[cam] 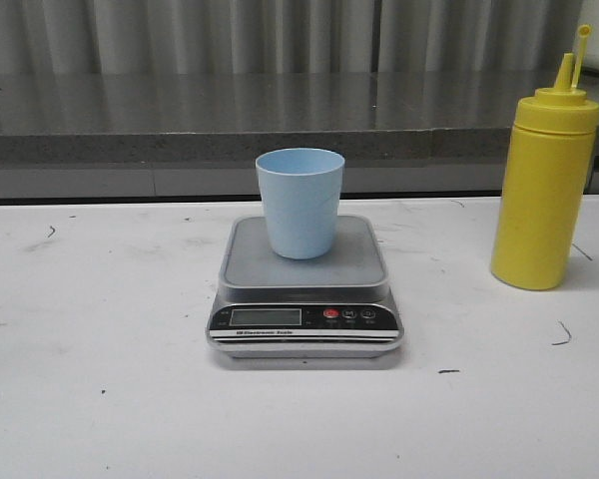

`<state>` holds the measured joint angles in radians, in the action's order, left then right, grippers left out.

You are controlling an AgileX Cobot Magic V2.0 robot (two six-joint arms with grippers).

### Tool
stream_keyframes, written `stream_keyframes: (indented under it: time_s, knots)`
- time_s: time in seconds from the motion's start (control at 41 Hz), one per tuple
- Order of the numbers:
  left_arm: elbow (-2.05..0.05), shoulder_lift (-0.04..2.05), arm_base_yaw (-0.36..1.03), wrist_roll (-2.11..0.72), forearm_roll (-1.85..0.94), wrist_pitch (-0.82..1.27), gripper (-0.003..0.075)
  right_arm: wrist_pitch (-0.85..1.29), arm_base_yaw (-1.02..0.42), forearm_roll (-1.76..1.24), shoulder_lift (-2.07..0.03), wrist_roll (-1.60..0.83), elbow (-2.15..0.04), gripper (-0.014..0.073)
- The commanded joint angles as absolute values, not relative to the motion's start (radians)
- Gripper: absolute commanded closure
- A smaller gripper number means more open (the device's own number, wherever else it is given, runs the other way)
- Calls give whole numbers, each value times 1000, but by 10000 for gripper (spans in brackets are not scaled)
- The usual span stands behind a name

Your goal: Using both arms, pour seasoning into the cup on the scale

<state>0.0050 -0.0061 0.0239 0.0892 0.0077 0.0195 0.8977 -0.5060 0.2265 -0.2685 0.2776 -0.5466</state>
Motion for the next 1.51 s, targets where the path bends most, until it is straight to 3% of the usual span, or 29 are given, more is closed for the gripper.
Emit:
stream_keyframes:
  time_s: [0.0, 0.293, 0.634, 0.854, 1.049, 1.488]
  knots:
    - [29, -22, 25, 96, 0, -62, 740, 831, -502, 250, -279, 266, -572, 662]
    - [29, -22, 25, 96, 0, -62, 740, 823, -438, 246, -245, 266, -530, 660]
    - [29, -21, 25, 96, 0, -62, 740, 374, -158, 47, -64, 77, -246, 656]
    - [29, -21, 25, 96, 0, -62, 740, 201, -44, 42, 28, 35, -92, 656]
    - [29, -21, 25, 96, 0, -62, 740, -10, -23, 43, 27, 36, 22, 661]
    - [29, -21, 25, 96, 0, -62, 740, 0, -25, 43, 26, 38, 20, 661]
